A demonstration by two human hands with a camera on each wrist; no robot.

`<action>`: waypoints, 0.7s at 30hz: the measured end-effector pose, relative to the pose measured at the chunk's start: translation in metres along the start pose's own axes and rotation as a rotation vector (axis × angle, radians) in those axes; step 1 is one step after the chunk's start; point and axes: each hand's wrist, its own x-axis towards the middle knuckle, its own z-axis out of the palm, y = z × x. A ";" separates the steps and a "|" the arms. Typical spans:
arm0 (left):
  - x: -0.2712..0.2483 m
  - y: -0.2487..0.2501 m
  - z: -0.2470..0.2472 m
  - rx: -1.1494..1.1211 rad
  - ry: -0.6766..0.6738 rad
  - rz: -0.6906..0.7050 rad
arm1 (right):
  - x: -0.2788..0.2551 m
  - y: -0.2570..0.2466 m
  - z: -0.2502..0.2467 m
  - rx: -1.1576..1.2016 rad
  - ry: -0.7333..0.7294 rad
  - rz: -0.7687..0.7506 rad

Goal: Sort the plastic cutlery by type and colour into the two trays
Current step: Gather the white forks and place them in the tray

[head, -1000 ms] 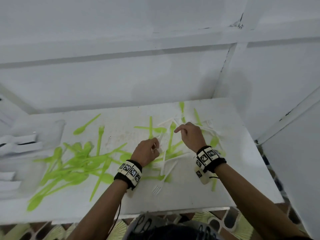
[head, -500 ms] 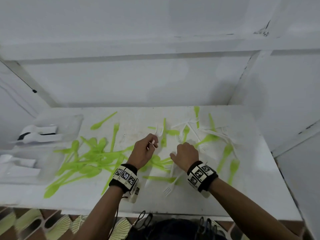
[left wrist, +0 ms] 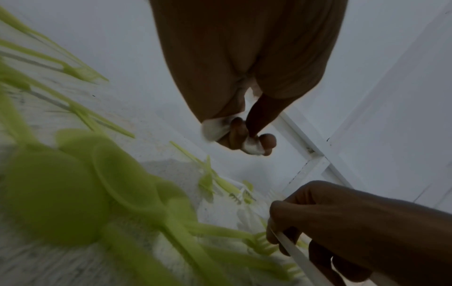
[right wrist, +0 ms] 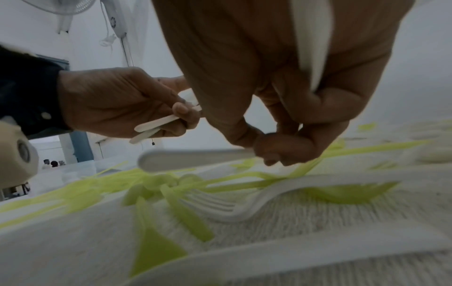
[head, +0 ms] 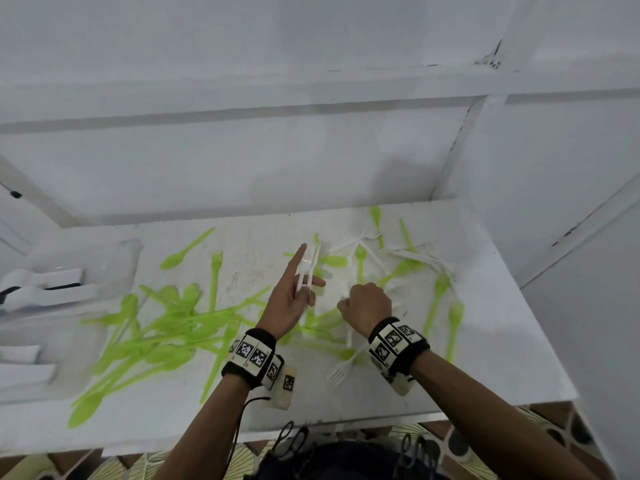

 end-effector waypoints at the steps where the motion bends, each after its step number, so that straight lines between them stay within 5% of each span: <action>1: 0.000 -0.001 0.000 -0.016 0.003 -0.018 | -0.001 -0.001 0.000 0.018 0.022 0.008; 10: 0.004 0.001 0.006 -0.140 0.034 -0.173 | -0.007 0.001 -0.001 0.556 0.159 0.050; 16: 0.014 0.008 0.009 -0.121 0.022 -0.276 | -0.007 0.016 0.000 0.899 0.098 0.172; 21: 0.017 0.008 0.014 0.056 -0.083 -0.274 | -0.005 0.038 0.001 0.888 0.089 0.095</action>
